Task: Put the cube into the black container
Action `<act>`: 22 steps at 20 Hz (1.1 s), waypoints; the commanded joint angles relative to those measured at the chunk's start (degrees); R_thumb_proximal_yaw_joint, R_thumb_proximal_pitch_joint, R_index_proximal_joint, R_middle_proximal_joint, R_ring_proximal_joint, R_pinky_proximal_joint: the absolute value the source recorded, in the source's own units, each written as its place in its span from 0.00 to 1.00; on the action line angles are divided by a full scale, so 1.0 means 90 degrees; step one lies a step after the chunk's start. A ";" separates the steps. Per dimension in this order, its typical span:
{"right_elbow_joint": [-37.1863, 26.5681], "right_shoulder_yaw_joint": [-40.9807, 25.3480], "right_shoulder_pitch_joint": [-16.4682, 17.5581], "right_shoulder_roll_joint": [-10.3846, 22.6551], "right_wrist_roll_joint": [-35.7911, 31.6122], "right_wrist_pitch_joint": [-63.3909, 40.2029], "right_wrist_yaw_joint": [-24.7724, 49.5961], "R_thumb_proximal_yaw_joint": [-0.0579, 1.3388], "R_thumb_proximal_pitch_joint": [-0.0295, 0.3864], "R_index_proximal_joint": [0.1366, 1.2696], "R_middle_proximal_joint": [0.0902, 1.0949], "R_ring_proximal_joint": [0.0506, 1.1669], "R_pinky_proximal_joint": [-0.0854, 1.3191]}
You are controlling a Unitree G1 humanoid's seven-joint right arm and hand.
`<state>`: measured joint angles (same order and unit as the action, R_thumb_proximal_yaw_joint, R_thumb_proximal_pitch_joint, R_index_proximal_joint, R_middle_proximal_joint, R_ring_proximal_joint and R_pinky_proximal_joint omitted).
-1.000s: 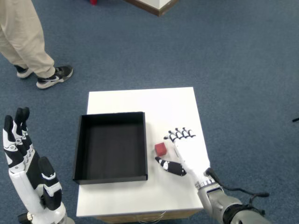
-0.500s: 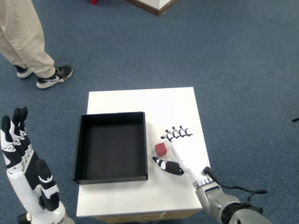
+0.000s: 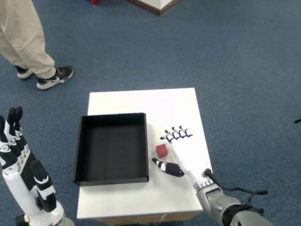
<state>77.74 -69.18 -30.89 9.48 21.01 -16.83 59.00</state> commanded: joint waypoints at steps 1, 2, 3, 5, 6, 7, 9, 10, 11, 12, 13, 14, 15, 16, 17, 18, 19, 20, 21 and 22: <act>-0.0110 -0.0033 -0.0356 0.0061 -0.0158 -0.0041 0.0272 0.48 0.07 0.35 0.23 0.20 0.22; -0.0098 -0.0043 -0.0359 0.0061 -0.0174 -0.0035 0.0252 0.48 0.07 0.35 0.23 0.20 0.22; -0.0074 -0.0063 -0.0363 0.0061 -0.0211 -0.0028 0.0211 0.48 0.07 0.36 0.23 0.20 0.22; -0.0014 -0.0083 -0.0341 0.0059 -0.0253 -0.0028 0.0130 0.47 0.07 0.36 0.23 0.20 0.22; 0.0018 -0.0084 -0.0324 0.0059 -0.0262 -0.0027 0.0095 0.47 0.07 0.36 0.23 0.20 0.22; 0.0067 -0.0086 -0.0293 0.0058 -0.0275 -0.0025 0.0037 0.47 0.07 0.36 0.23 0.20 0.22; 0.0128 -0.0094 -0.0255 0.0058 -0.0299 -0.0021 -0.0046 0.46 0.07 0.36 0.23 0.20 0.22; 0.0150 -0.0100 -0.0247 0.0058 -0.0314 -0.0017 -0.0081 0.46 0.07 0.36 0.23 0.20 0.22; 0.0162 -0.0106 -0.0246 0.0058 -0.0332 -0.0013 -0.0107 0.45 0.07 0.36 0.23 0.20 0.22; 0.0167 -0.0113 -0.0248 0.0058 -0.0351 -0.0013 -0.0122 0.45 0.07 0.36 0.23 0.20 0.22; 0.0167 -0.0122 -0.0257 0.0059 -0.0371 -0.0015 -0.0124 0.45 0.07 0.36 0.23 0.20 0.22; 0.0166 -0.0133 -0.0273 0.0060 -0.0391 -0.0020 -0.0111 0.45 0.07 0.36 0.23 0.20 0.22; 0.0168 -0.0140 -0.0287 0.0061 -0.0409 -0.0027 -0.0094 0.45 0.07 0.36 0.23 0.20 0.22; 0.0176 -0.0143 -0.0296 0.0061 -0.0422 -0.0033 -0.0080 0.45 0.07 0.37 0.23 0.20 0.23; 0.0186 -0.0145 -0.0302 0.0061 -0.0434 -0.0041 -0.0064 0.45 0.07 0.37 0.23 0.20 0.23; 0.0189 -0.0148 -0.0305 0.0061 -0.0442 -0.0054 -0.0045 0.46 0.07 0.37 0.23 0.20 0.23; 0.0184 -0.0155 -0.0310 0.0059 -0.0448 -0.0069 -0.0023 0.46 0.07 0.37 0.23 0.20 0.23; 0.0177 -0.0163 -0.0316 0.0059 -0.0452 -0.0078 -0.0008 0.46 0.07 0.37 0.23 0.20 0.23; 0.0173 -0.0174 -0.0323 0.0058 -0.0459 -0.0082 -0.0001 0.47 0.07 0.37 0.23 0.20 0.23; 0.0173 -0.0189 -0.0340 0.0059 -0.0470 -0.0081 -0.0005 0.47 0.07 0.37 0.22 0.20 0.23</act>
<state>79.96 -71.30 -30.88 9.42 18.20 -16.83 56.82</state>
